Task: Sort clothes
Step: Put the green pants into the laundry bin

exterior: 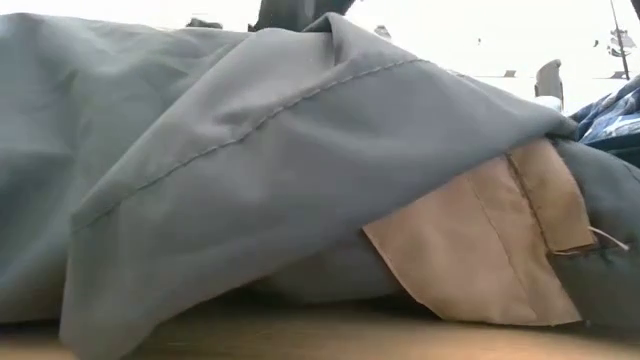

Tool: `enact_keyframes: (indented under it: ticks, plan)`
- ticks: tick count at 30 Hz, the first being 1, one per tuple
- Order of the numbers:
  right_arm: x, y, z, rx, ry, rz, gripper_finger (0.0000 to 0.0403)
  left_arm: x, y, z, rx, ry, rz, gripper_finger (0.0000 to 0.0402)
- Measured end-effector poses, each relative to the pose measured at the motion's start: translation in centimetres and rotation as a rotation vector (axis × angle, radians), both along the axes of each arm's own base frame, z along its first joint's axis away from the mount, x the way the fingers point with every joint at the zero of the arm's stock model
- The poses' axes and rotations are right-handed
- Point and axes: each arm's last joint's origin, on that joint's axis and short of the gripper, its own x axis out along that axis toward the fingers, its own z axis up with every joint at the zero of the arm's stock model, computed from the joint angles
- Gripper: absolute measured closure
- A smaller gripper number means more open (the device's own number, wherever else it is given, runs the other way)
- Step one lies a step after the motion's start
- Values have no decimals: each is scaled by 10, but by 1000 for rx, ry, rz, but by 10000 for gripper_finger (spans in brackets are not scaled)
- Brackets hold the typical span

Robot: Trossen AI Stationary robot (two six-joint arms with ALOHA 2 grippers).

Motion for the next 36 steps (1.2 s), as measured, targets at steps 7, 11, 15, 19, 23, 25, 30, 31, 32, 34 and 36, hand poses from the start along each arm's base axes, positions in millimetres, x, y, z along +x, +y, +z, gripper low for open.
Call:
enact_keyframes:
  ticks: [7, 11, 15, 19, 23, 25, 30, 31, 32, 34, 36]
  plan:
    - [-42, 3, 86, -12, -182, 2, 387, 1, 0, -2, 3, 12, -3, 268]
    - [-56, -1, 96, -29, -145, -48, 387, 4, -3, -8, -13, 42, -62, 268]
    - [-65, -6, 87, -53, -39, -110, 387, 14, -13, -28, -95, 146, -303, 268]
    - [-74, -11, 88, -71, 3, -182, 387, 33, -24, -59, -190, 252, -411, 268]
    - [-79, -14, 89, -65, 23, -220, 387, 60, -37, -105, -196, 332, -425, 268]
    - [-83, -15, 92, -62, 26, -225, 387, 73, -45, -129, -189, 362, -440, 268]
    - [-85, -15, 91, -62, 45, -223, 387, 99, -60, -164, -153, 466, -443, 268]
    - [-85, -16, 92, -64, 48, -223, 387, 105, -63, -169, -146, 483, -440, 268]
    - [-86, -16, 92, -67, 55, -224, 387, 110, -67, -174, -143, 500, -442, 268]
    - [-88, -17, 92, -72, 67, -223, 387, 122, -74, -187, -134, 544, -446, 268]
    - [-88, -17, 92, -74, 68, -223, 387, 135, -81, -203, -115, 602, -452, 268]
